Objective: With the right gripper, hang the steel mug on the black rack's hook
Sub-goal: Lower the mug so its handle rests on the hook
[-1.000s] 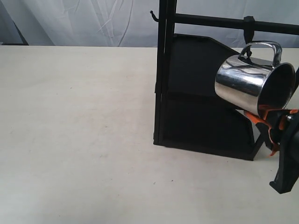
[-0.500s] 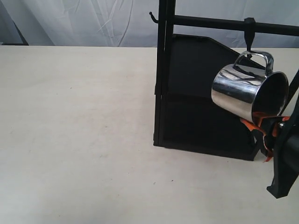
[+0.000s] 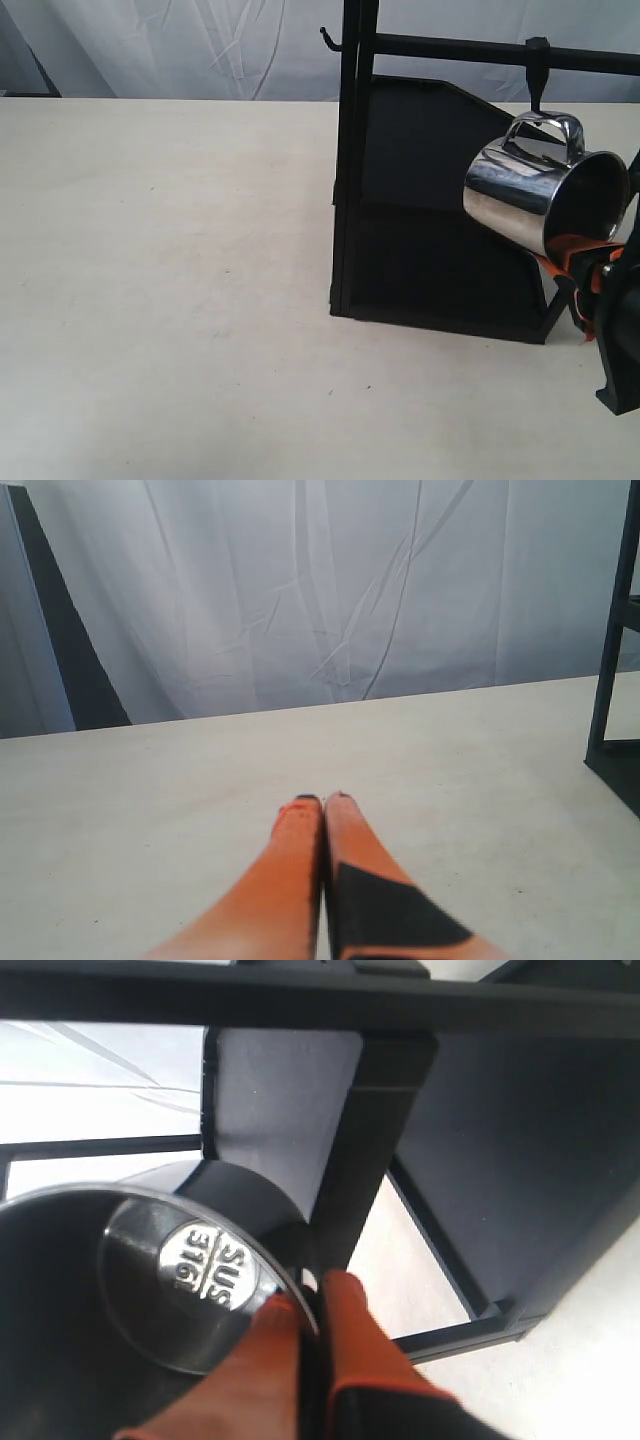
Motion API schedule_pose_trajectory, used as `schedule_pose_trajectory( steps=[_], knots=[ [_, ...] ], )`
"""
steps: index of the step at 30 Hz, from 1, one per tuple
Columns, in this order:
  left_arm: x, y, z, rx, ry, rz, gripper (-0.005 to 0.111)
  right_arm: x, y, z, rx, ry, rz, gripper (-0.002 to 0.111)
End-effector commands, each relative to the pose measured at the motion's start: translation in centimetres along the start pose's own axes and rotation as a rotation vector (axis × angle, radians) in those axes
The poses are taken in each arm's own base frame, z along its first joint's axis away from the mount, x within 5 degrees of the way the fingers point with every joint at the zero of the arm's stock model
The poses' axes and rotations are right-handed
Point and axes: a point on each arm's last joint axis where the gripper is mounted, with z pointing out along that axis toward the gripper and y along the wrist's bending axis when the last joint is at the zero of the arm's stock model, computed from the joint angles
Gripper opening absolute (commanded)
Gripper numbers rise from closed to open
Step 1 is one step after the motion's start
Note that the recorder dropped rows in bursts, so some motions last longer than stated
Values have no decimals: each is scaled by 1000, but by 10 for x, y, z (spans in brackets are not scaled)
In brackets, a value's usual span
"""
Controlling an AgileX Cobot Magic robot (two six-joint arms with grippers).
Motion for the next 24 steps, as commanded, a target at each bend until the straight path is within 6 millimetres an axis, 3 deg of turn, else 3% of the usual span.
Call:
schedule_pose_trajectory(
  steps=[1, 24],
  knots=[
    [-1, 0, 0, 4, -10, -1, 2, -5, -8, 1, 47, -53, 31, -1],
    [-1, 0, 0, 4, -10, -1, 2, -6, -6, 1, 24, -66, 8, -1]
  ],
)
